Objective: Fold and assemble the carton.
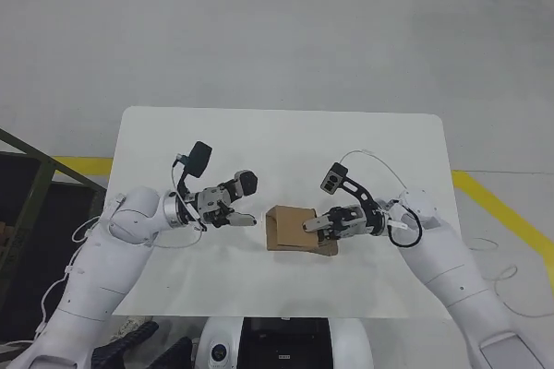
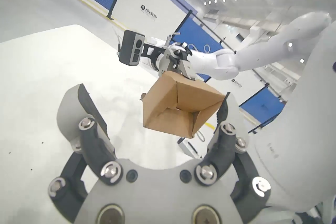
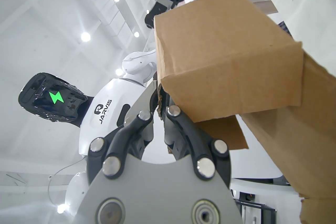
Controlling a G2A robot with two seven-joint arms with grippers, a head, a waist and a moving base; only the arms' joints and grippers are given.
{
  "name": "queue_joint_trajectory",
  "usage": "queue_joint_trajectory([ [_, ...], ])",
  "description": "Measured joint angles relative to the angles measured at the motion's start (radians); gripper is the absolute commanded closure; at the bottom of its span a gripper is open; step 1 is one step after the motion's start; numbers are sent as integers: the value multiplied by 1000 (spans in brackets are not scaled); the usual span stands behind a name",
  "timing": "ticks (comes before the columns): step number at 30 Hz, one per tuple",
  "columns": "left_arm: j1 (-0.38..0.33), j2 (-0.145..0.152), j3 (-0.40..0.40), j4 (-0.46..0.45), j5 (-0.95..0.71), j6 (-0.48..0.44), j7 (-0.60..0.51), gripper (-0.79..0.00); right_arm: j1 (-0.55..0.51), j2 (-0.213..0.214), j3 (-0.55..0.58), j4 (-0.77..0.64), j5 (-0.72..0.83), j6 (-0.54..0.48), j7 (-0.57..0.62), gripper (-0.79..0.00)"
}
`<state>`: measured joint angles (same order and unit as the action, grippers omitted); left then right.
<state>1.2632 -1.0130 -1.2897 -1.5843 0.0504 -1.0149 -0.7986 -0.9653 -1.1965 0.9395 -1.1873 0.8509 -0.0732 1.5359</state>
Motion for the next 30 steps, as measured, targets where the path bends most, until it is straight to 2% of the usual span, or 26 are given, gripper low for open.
queue_joint_trajectory([
  [7, -15, 4, 8, -55, 148, 3, 75, -785, 40, -5, -15, 42, 3, -4, 0, 0],
  [16, -15, 4, 8, -54, 142, 3, 74, -785, 38, -5, -14, 39, 4, -4, -3, 0],
  [18, -15, 4, 5, -57, 146, 6, 79, -785, 24, -4, -14, 28, -4, 4, -33, 0],
  [24, 2, 8, -28, -110, 303, 2, 175, -785, 41, 0, 1, 61, -28, 30, -28, 0],
  [30, 44, 27, 15, -169, 518, 3, 328, -785, 84, -10, -15, 83, -36, 18, 1, 0],
])
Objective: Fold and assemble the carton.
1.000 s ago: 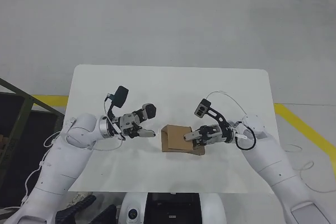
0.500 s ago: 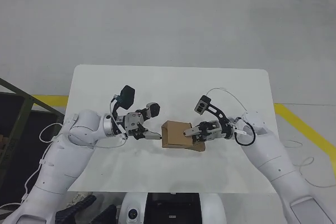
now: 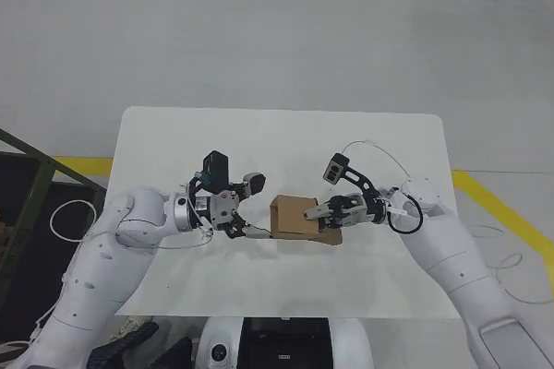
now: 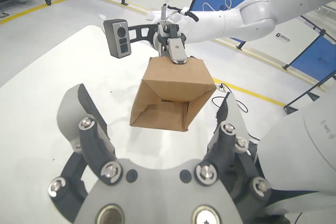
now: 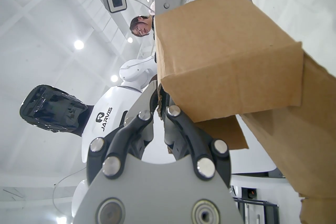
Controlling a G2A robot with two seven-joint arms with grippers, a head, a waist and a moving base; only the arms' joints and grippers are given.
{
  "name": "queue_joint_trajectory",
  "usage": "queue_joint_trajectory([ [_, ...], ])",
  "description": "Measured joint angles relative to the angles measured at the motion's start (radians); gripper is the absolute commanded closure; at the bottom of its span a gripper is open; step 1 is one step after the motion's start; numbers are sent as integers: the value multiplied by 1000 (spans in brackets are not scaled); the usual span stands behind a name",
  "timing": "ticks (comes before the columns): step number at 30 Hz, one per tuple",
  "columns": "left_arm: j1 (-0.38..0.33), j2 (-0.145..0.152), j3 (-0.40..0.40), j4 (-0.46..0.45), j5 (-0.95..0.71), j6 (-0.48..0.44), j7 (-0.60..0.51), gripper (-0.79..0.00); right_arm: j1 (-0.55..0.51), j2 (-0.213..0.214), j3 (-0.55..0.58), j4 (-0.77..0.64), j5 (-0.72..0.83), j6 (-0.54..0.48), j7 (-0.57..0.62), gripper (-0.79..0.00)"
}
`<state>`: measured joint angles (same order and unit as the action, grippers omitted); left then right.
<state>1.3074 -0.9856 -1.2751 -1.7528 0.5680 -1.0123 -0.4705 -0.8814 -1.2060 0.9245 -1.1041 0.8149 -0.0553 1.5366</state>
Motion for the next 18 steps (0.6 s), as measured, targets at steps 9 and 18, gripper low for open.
queue_joint_trajectory([
  [9, -27, 39, 120, 56, 402, 0, 409, -785, 35, -13, -9, 22, 14, -32, -1, 0],
  [18, -95, 68, 254, 192, 574, 0, 676, -785, 24, -12, -14, -13, 1, -63, -1, 0],
])
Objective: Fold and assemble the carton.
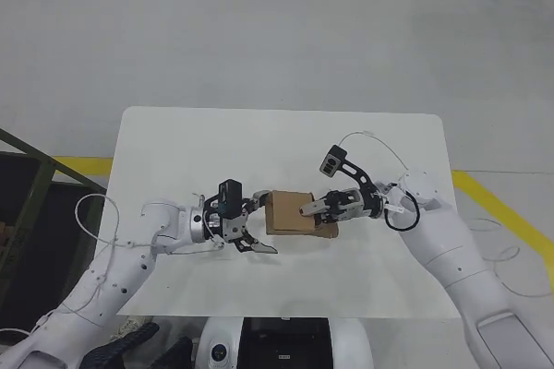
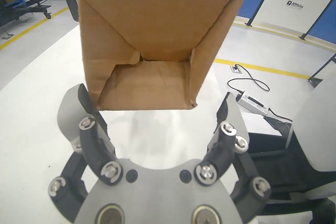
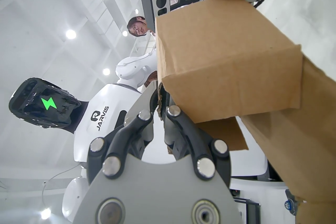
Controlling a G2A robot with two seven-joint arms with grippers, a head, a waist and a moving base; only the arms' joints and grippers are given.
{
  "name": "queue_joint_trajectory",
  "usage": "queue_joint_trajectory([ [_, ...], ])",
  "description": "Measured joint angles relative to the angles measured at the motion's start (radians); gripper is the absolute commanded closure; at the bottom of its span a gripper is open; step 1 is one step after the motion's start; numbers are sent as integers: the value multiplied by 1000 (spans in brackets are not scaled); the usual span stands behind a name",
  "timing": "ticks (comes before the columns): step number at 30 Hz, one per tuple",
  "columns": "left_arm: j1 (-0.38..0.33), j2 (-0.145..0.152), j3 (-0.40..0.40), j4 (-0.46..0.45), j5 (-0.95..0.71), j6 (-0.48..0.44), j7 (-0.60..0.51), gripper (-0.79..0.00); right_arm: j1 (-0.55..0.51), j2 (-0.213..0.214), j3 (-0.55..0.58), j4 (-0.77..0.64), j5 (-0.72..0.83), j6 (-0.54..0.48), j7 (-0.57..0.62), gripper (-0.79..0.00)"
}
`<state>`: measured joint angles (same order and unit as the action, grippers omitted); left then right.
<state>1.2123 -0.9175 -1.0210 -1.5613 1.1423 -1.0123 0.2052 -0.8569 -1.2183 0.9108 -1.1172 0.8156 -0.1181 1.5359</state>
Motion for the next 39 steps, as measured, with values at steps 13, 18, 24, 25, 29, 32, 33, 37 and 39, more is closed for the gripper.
queue_joint_trajectory([
  [13, -57, 40, 58, 38, -75, 0, 41, -785, -3, -7, -7, -1, -29, -23, -21, 0],
  [18, -65, 51, 82, 23, -85, 0, 27, -785, -4, -11, -7, -6, -31, -34, -27, 0],
  [24, -84, 56, 109, 19, -111, 0, 15, -785, -3, -15, -15, -2, -40, -28, -24, 0],
  [25, -86, 56, 113, 21, -117, 0, 12, -785, -2, -15, -15, -1, -41, -28, -24, 0],
  [29, -95, 56, 131, 29, -150, 0, -10, -785, -1, -17, -14, 4, -43, -31, -26, 0],
  [32, -101, 56, 143, 30, -173, 0, -29, -785, -2, -19, -16, 5, -42, -33, -26, 0],
  [33, -103, 56, 147, 30, -180, 0, -34, -785, -2, -20, -17, 6, -42, -35, -28, 0],
  [37, -108, 55, 151, 37, -201, 0, -44, -785, -2, -24, -19, 11, -39, -41, -32, 0],
  [39, -108, 54, 149, 42, -212, 0, -45, -594, -2, -25, -18, 13, -38, -45, -35, -15],
])
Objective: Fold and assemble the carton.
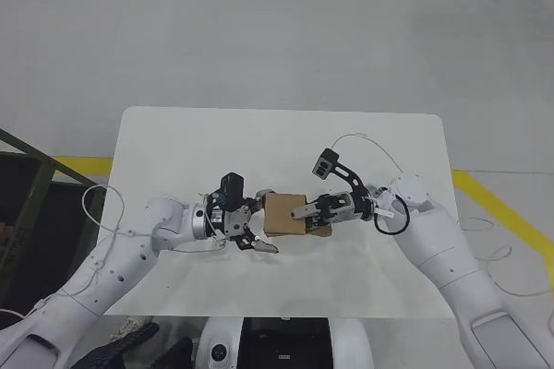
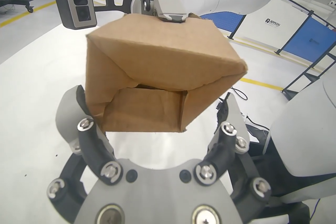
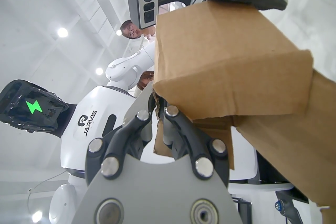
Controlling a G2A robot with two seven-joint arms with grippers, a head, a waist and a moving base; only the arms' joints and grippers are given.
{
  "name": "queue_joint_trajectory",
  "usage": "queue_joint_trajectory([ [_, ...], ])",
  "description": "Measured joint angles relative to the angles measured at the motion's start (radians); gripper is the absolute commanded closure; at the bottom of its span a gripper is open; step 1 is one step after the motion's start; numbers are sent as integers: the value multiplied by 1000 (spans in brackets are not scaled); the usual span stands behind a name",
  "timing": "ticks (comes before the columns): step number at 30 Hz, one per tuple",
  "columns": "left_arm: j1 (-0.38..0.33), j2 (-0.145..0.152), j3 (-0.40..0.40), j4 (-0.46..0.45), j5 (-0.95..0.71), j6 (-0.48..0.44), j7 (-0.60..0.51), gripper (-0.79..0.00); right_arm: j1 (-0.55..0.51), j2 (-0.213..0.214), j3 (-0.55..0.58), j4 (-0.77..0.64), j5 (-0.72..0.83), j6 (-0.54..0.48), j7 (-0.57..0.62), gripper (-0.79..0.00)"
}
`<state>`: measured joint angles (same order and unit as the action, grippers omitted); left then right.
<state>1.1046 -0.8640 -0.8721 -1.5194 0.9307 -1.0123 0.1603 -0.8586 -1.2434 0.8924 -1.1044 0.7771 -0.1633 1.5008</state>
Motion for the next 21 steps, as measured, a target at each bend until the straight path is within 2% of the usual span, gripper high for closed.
queue_joint_trajectory([
  [1, 1, -1, -1, 2, -4, 0, -1, -566, 0, 0, 1, 1, 0, -2, -1, -37],
  [6, 4, -4, -7, 7, -26, 0, -17, -560, -2, -2, 5, 8, 2, -6, -5, -169],
  [9, 7, -6, -10, 8, -33, 0, -25, -619, -2, -3, 7, 10, -1, -8, -7, -185],
  [15, 14, -8, -18, 7, -45, 0, -38, -536, -1, -5, 10, 9, -3, -8, -9, -160],
  [17, 16, -8, -20, 6, -48, 0, -41, -533, 0, -6, 9, 8, -4, -5, -9, -142],
  [18, 18, -9, -21, 6, -49, 0, -43, -551, 0, -7, 8, 8, -5, -3, -9, -105],
  [19, 19, -9, -22, 6, -50, 0, -45, -582, 1, -8, 8, 8, -5, -3, -9, -31],
  [20, 19, -9, -23, 5, -50, 0, -47, -631, 1, -8, 8, 7, -5, -2, -9, 0],
  [21, 20, -9, -24, 4, -51, 0, -49, -723, 1, -9, 8, 7, -6, -1, -11, 0],
])
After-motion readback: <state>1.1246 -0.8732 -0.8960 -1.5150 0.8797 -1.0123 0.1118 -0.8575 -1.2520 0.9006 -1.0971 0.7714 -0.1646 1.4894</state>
